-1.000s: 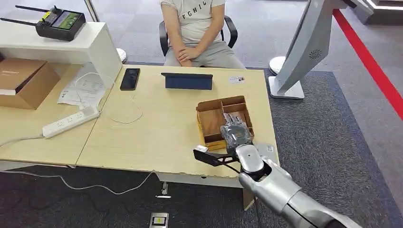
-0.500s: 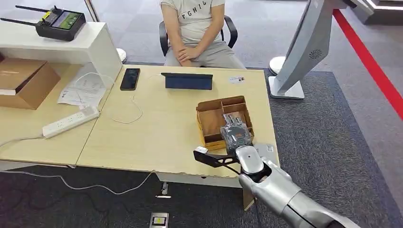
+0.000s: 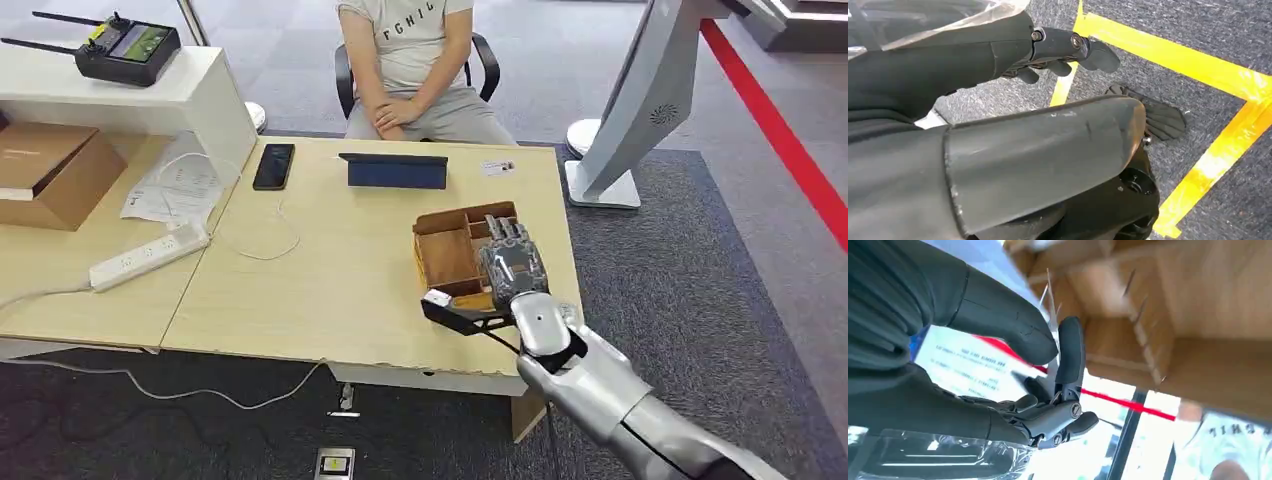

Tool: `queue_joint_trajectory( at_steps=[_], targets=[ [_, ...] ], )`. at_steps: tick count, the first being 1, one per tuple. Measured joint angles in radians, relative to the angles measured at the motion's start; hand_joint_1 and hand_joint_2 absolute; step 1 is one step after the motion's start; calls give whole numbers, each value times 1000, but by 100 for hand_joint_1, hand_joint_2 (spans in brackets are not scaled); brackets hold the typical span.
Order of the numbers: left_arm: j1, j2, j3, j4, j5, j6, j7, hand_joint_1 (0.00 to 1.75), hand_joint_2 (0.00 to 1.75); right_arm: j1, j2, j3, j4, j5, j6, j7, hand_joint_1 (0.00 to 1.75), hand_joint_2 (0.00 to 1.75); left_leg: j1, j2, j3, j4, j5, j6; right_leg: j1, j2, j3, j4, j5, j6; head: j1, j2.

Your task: Pass the card to the sensor for recognition and then transmit it.

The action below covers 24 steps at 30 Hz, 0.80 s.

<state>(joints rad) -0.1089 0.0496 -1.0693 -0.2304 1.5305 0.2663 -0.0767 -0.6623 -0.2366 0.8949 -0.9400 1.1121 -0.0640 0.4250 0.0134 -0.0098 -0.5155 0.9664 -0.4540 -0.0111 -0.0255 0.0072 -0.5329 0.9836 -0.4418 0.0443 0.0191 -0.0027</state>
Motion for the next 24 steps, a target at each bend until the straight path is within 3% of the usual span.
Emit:
queue_joint_trajectory(
  at_steps=[6, 24],
  targets=[
    [0, 3, 0, 0, -1, -4, 5, 0, 0, -15, -42, -37, -96, 40, 46, 8, 175, 175, 0, 0, 0, 0, 0, 0, 0, 0, 0, 0, 0, 0, 0, 0],
    [0, 8, -1, 0, -2, -13, 3, 0, 0, -14, -88, -58, -206, 47, 39, 11, 175, 175, 0, 0, 0, 0, 0, 0, 0, 0, 0, 0, 0, 0, 0, 0]
  ],
)
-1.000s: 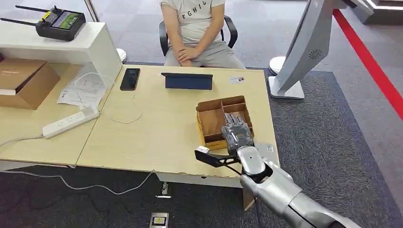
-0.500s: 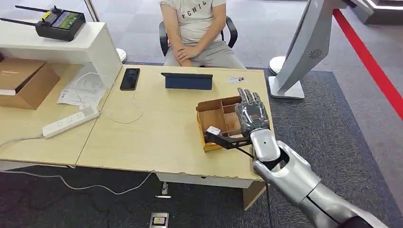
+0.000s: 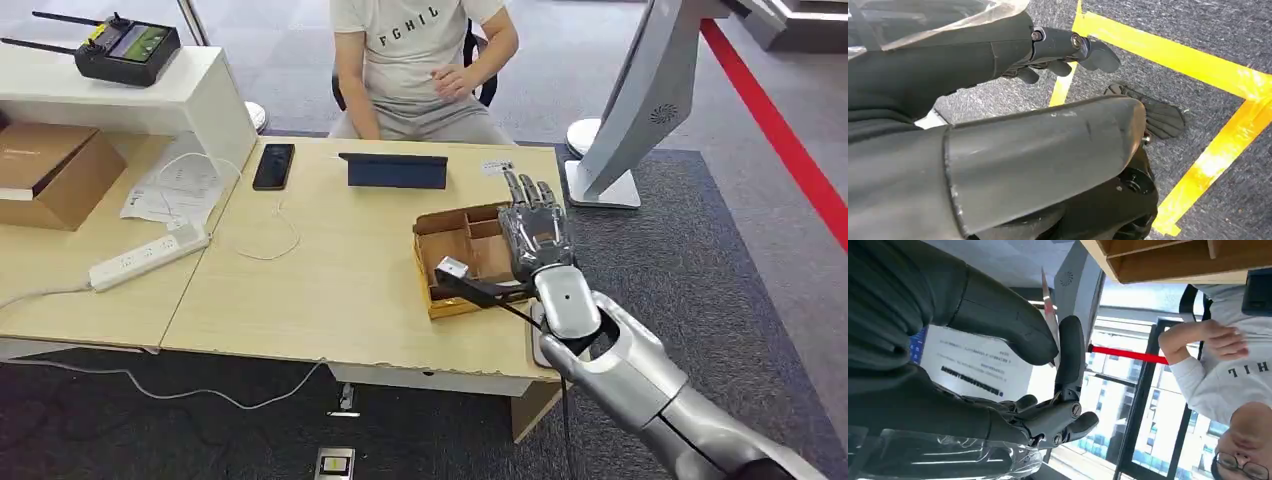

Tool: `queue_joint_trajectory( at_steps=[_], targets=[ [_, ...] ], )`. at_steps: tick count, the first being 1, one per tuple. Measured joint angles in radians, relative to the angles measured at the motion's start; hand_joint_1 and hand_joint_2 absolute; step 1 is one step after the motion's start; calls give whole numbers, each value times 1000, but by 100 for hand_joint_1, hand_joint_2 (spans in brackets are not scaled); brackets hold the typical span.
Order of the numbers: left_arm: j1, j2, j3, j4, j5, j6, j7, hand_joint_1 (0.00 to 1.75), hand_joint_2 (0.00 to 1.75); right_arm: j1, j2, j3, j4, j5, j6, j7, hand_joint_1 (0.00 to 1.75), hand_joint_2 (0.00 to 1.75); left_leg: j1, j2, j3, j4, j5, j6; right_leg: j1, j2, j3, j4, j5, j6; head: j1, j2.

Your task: Pass the card to the sensor for recognition and then transmit it.

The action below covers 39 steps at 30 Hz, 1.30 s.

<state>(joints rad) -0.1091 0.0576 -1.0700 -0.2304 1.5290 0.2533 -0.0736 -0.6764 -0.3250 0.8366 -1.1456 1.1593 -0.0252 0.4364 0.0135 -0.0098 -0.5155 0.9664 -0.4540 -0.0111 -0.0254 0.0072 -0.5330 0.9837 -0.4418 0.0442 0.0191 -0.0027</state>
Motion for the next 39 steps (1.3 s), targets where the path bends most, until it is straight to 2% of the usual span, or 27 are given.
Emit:
queue_joint_trajectory(
  at_steps=[8, 14, 25, 33, 39],
  targets=[
    [0, 0, 0, 0, 0, 0, 2, 0, 0, 0, -5, -1, -13, 1, -3, -3, 175, 175, 0, 0, 0, 0, 0, 0, 0, 0, 0, 0, 0, 0, 0, 0],
    [-1, 1, -1, 0, -5, -5, 3, 0, 0, -20, 5, 7, -14, 25, -16, -34, 175, 175, 0, 0, 0, 0, 0, 0, 0, 0, 0, 1, 0, 0, 0, 0],
    [-3, 13, -9, 0, -14, -40, 2, 0, 0, -110, 73, 55, 2, 37, -23, -69, 175, 175, 0, 0, 0, 0, 0, -1, 0, 0, -1, 1, 0, 0, 0, 0],
    [-2, 24, -12, 0, -27, -75, 1, 0, 0, -137, 114, 76, 44, 36, -38, -66, 175, 175, 0, 0, 0, 0, 0, -1, 0, 0, -1, 1, 0, 0, 0, 0],
    [-2, 32, -27, 1, -34, -89, 6, 0, 0, -137, 125, 77, 74, 37, -45, -58, 175, 175, 0, 0, 0, 0, 0, -1, 0, 0, -1, 1, 0, 0, 0, 0]
  ],
)
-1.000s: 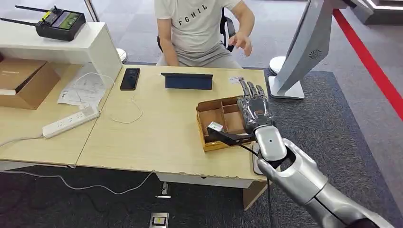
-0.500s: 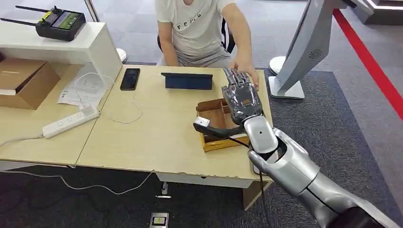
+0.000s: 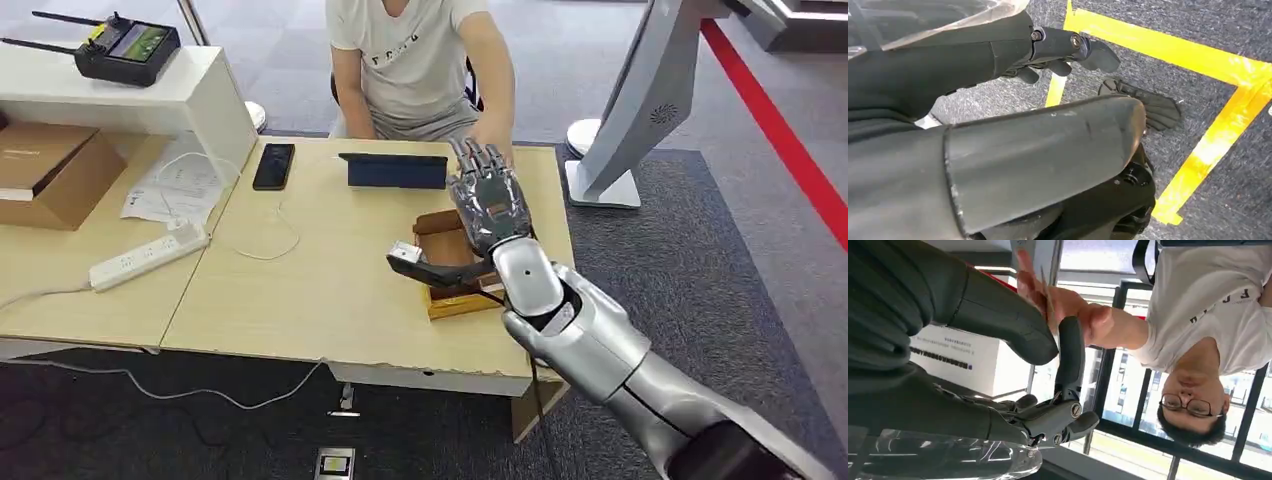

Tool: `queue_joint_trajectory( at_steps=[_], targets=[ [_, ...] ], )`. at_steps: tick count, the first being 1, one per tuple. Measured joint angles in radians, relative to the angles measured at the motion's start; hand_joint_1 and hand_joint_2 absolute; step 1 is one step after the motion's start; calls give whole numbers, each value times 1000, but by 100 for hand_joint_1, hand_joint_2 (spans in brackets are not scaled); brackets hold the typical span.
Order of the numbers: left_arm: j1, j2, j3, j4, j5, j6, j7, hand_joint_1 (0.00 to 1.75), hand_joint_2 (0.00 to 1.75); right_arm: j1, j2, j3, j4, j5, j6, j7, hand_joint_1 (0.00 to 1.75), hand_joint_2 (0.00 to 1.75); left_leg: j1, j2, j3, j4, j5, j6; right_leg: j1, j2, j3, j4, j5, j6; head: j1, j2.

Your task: Pass the card to the sensor for recognition and then transmit it.

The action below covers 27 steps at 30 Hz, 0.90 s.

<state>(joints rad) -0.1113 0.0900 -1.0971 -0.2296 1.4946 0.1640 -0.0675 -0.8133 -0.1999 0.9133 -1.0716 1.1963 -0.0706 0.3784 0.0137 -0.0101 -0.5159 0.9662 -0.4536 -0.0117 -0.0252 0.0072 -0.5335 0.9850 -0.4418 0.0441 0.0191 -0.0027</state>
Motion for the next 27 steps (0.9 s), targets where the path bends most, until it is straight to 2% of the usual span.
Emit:
queue_joint_trajectory(
  at_steps=[8, 9, 10, 19, 27],
  targets=[
    [0, 6, -7, 3, -14, -6, 5, 0, 0, 2, 1, -2, 22, 7, 3, 11, 175, 175, 0, 0, 0, 0, 0, 0, 0, 0, 0, 0, 0, 0, 0, 0],
    [0, 7, -7, 3, -14, -7, 5, 0, 0, 3, 1, -2, 23, 8, 5, 12, 134, 175, 0, 0, 0, 0, 0, 0, 0, 0, 0, 0, 0, 0, 0, 0],
    [0, 7, -7, 3, -14, -8, 5, 0, 0, 5, 0, -3, 23, 9, 6, 13, 0, 0, 0, 0, 0, 0, 0, 0, 0, 0, 0, 0, 0, 0, 0, 0],
    [1, 11, -8, 4, -17, -21, 10, 0, 0, 8, -18, -2, 31, 93, 41, 16, 0, 0, 0, 0, 0, 0, 0, 0, 0, 0, 0, 0, 0, 0, 0, 0],
    [2, 18, -8, 4, -17, -38, 8, 0, 0, 2, -75, -18, 11, 121, 21, -5, 0, 0, 0, 0, 0, 0, 0, 0, 0, 0, 0, 0, 0, 0, 0, 0]
  ],
)
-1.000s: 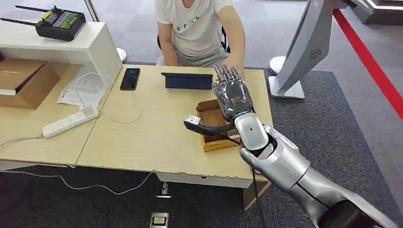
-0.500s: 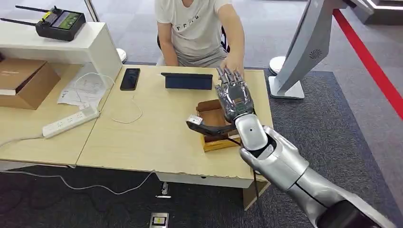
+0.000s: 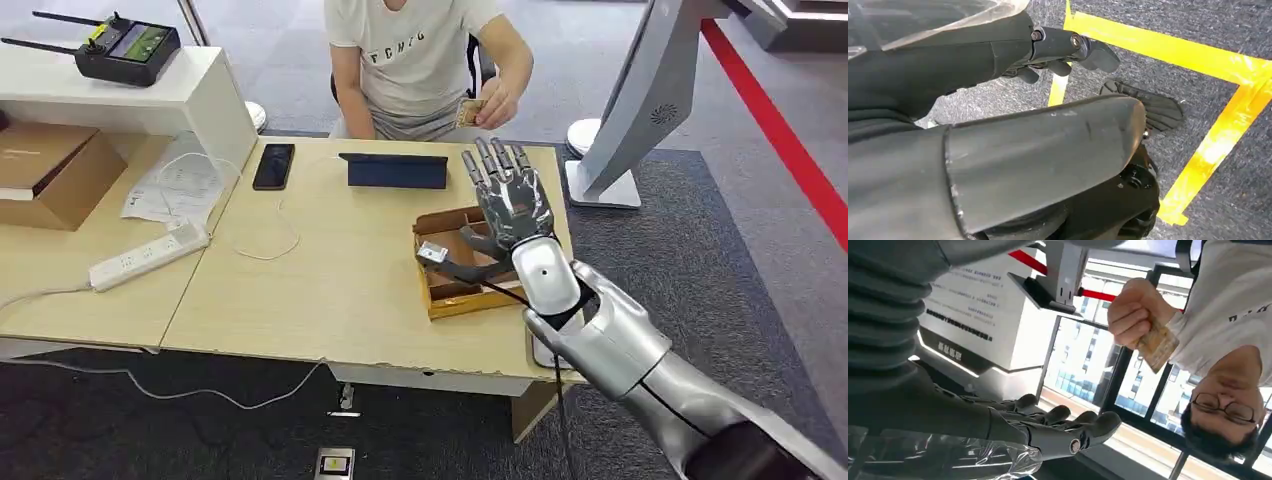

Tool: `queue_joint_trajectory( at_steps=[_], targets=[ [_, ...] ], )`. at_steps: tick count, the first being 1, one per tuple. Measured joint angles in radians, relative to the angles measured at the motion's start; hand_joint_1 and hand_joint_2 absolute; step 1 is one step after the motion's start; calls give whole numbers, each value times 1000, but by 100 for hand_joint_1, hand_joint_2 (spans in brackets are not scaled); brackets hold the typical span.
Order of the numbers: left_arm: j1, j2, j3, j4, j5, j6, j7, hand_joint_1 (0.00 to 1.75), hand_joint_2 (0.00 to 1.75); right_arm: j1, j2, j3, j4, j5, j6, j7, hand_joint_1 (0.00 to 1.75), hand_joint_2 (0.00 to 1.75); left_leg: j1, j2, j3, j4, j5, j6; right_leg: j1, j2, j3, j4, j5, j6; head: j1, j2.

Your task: Pass the card to the sensor for recognition and then transmit it.

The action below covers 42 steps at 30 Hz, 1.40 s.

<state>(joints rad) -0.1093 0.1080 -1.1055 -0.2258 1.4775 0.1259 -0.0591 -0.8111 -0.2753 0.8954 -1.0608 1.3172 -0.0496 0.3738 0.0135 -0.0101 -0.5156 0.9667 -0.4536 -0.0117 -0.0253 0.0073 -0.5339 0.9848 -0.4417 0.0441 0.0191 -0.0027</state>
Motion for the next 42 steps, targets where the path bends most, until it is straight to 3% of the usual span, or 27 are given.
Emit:
queue_joint_trajectory(
  at_steps=[4, 8, 12, 15, 22, 26, 30, 32, 36, 40, 42],
  targets=[
    [0, 1, -3, 0, 3, -2, -6, 0, 0, 0, -57, -35, -21, -22, -23, 15, 0, 0, 0, 0, 0, 1, 0, 0, 0, 0, 0, 0, 0, 0, 0, 0],
    [5, 2, -3, 0, 14, -1, -7, 0, 0, 13, -154, -108, -26, -72, -24, 29, 0, 0, 0, -1, 0, 1, 0, 0, 0, 0, 0, -2, 0, 0, 0, 0],
    [7, 4, -3, 1, 22, -7, -2, 0, 0, 78, -252, -214, -19, -343, -29, -33, 0, 0, -1, -2, 0, 1, -1, 1, -1, 0, 0, -3, 1, 1, 0, 0],
    [8, 6, -3, 3, 20, -13, 6, 0, 0, 133, -313, -296, -7, -457, -55, -42, 0, 0, -1, -3, 0, 1, -1, 1, -1, 0, -1, -3, 1, 1, 0, 0],
    [10, 7, -3, 7, 24, -15, -24, 0, 0, 310, -486, -484, 19, -566, -58, 19, 0, 0, -1, -5, -3, 1, -1, 1, -1, -2, -1, -3, 0, 1, 0, 0],
    [6, 7, -3, 8, 24, -15, -28, 0, 0, 362, -536, -553, 31, -570, -52, 27, 0, 0, -1, -4, -2, 1, -1, 1, -1, -2, -1, -3, 0, 1, 0, 0],
    [5, 5, -3, 8, 40, -3, -60, 0, 0, 447, -583, -631, 58, -609, -82, 126, 0, 0, 0, -7, -1, 1, -1, 1, 0, -5, -1, -4, -1, 2, 0, 0],
    [7, 2, -2, 8, 45, 2, -68, 0, 0, 527, -597, -681, 85, -653, -124, 133, 0, 0, 0, -10, -3, 1, -1, 1, 0, -7, 2, -3, -1, 2, 0, 0],
    [6, -3, 3, 8, 47, 20, -54, 0, 0, 642, -559, -759, 168, -709, -258, 36, 0, 0, 0, -7, -2, 0, -3, 0, 0, -4, 1, -3, -2, 1, 0, 0],
    [6, -15, 10, 8, 51, 24, -41, 0, 0, 697, -452, -836, 311, -870, -421, -169, 0, 0, 1, -8, -1, 0, -3, 0, 1, -4, 0, -3, -3, 1, 0, 0],
    [5, -23, 11, 8, 51, 40, -43, 0, 0, 714, -380, -881, 388, -964, -464, -279, 0, 0, 3, -8, 0, 0, -3, 0, 3, -4, 1, -4, -3, 0, 0, 0]
  ],
)
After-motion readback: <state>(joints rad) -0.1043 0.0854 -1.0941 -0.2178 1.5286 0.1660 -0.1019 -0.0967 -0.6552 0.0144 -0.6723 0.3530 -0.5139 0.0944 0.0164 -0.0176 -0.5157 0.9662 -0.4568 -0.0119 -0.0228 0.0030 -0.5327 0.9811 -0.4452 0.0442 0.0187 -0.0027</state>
